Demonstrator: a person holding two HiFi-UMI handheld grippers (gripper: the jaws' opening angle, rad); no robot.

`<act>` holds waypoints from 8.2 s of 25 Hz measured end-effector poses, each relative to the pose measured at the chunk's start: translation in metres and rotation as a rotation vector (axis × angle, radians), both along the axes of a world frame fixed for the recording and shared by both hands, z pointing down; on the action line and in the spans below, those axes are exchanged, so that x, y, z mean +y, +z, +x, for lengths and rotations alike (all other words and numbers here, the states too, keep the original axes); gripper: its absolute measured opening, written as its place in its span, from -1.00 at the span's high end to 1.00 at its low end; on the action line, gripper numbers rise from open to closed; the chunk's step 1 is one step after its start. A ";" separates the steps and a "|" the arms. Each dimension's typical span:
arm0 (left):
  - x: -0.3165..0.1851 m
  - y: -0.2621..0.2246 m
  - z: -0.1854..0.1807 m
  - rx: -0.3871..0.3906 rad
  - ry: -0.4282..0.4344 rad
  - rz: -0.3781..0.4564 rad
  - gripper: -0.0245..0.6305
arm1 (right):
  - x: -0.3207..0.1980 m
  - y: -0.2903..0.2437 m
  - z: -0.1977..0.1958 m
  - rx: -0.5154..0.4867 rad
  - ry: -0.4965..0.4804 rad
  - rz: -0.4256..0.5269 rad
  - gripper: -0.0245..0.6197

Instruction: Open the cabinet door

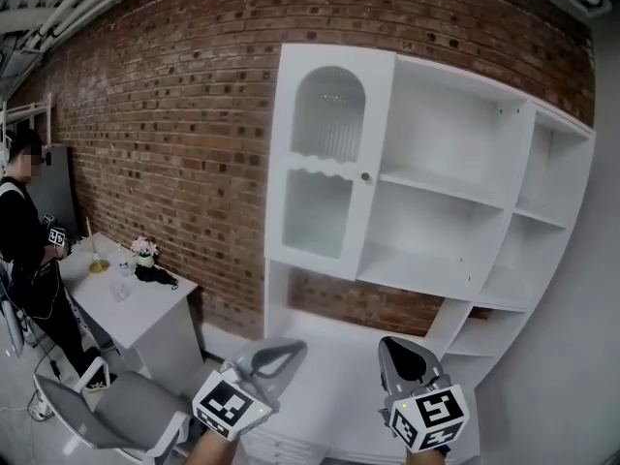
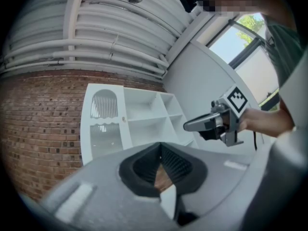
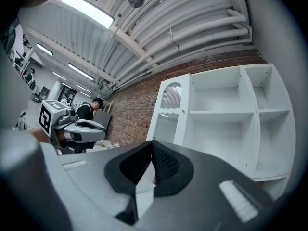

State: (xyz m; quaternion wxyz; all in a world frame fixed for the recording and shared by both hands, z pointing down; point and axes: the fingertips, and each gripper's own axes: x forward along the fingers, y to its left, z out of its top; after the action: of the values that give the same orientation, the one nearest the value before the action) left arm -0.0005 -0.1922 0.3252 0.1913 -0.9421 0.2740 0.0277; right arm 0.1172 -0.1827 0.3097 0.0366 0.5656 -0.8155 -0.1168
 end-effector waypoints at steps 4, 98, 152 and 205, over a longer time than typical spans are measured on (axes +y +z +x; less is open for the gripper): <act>-0.017 -0.006 -0.008 0.002 0.027 0.007 0.92 | -0.015 -0.006 -0.008 0.001 0.026 0.010 0.90; -0.251 0.001 0.064 -0.014 -0.025 -0.002 0.92 | -0.262 0.016 0.066 -0.023 -0.020 -0.051 0.90; -0.252 0.021 0.069 -0.036 -0.324 -0.047 0.92 | -0.311 0.051 0.041 0.052 -0.365 -0.140 0.71; -0.076 0.018 -0.093 -0.017 -0.549 -0.056 0.92 | -0.146 0.053 -0.173 0.097 -0.585 -0.077 0.92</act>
State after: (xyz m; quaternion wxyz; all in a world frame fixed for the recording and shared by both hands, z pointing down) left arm -0.0937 -0.2678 0.3432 0.1678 -0.8376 0.5183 -0.0410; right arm -0.0559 -0.3288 0.3625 0.0616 0.2985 -0.9451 -0.1182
